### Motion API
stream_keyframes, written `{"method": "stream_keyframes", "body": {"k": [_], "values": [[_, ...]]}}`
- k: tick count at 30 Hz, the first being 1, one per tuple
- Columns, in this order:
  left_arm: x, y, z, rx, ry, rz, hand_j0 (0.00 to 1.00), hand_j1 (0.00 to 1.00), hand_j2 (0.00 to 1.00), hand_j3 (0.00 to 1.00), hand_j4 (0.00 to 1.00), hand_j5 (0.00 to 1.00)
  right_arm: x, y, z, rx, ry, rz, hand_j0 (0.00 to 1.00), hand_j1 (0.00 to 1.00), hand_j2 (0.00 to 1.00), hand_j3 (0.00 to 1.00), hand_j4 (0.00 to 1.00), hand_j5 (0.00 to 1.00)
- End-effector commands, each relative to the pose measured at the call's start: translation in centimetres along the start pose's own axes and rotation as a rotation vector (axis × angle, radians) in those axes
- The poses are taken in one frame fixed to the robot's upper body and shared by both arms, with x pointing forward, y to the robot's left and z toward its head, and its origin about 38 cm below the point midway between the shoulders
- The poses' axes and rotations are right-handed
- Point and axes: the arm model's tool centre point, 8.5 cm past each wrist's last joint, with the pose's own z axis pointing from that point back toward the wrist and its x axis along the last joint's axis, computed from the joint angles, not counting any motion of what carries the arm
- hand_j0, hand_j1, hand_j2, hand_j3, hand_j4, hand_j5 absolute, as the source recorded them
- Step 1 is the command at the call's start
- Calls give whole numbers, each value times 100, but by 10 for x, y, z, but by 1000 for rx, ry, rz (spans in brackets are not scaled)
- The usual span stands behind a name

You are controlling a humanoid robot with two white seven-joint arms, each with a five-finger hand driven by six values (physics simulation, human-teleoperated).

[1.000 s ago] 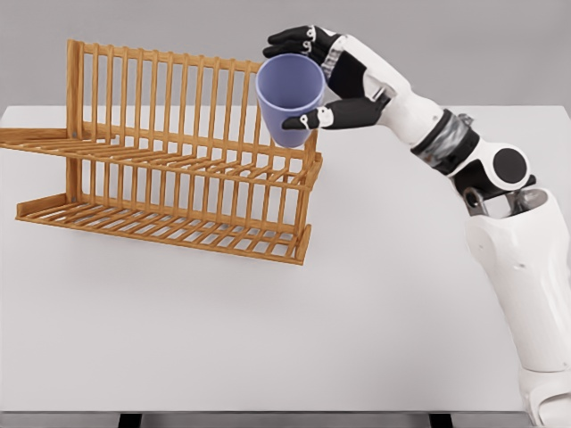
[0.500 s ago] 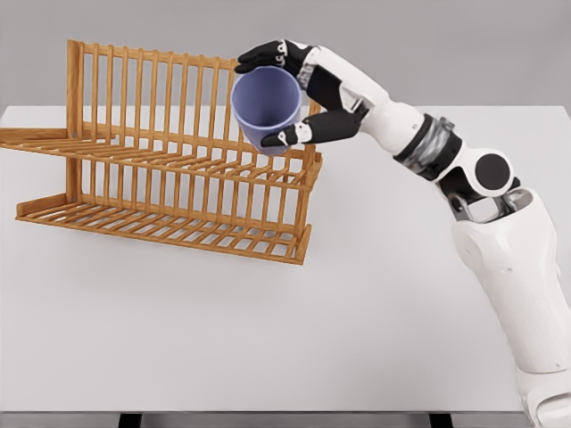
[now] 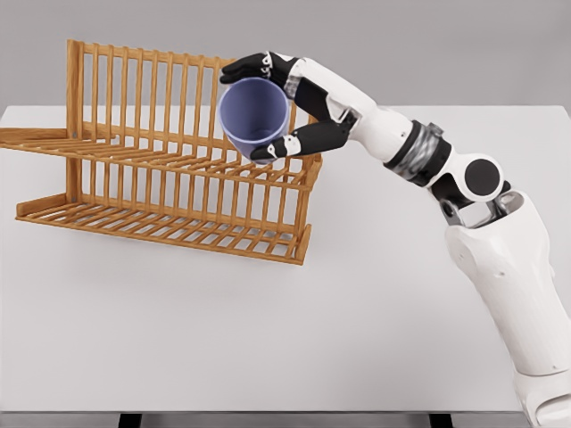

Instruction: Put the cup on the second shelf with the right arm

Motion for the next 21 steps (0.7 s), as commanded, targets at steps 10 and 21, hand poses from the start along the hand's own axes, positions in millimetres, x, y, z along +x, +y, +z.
{"method": "stream_keyframes", "body": {"k": [10,21], "values": [[0,0,0,-1,0,-1,100,100,100,100,100,100,19,6,-4,25,-48,29,100,100,100,100,100,100],[0,0,0,-1,0,-1,100,100,100,100,100,100,29,-6,20,27,-7,85,100,100,100,100,100,100]]}}
